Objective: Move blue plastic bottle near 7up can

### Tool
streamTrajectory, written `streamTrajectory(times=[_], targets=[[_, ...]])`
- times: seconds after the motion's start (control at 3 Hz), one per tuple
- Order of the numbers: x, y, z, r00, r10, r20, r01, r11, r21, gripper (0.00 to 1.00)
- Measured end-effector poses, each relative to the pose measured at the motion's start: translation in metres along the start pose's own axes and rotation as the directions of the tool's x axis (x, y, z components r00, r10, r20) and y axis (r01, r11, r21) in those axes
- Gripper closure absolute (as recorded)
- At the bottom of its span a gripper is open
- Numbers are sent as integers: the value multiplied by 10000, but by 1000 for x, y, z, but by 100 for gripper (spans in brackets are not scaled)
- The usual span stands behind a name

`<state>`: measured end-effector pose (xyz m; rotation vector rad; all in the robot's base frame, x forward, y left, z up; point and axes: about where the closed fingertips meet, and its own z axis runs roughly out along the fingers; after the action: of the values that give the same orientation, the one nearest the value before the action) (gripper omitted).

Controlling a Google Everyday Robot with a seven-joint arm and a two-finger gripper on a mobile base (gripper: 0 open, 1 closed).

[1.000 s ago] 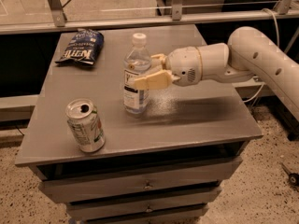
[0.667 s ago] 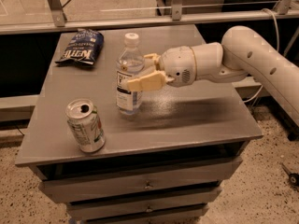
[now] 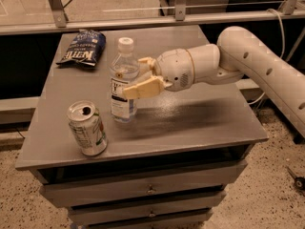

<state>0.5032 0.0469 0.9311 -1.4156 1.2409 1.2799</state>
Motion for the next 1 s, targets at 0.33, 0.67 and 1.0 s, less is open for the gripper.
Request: streamTrajectory(times=[0.33, 0.67, 1.0], targets=[[4, 9, 4, 10000, 70, 42, -67, 9979, -644, 52], [7, 18, 11, 9999, 54, 154, -33, 9907, -1364, 30], [9, 26, 17, 9996, 39, 283, 17, 9809, -1945, 5]])
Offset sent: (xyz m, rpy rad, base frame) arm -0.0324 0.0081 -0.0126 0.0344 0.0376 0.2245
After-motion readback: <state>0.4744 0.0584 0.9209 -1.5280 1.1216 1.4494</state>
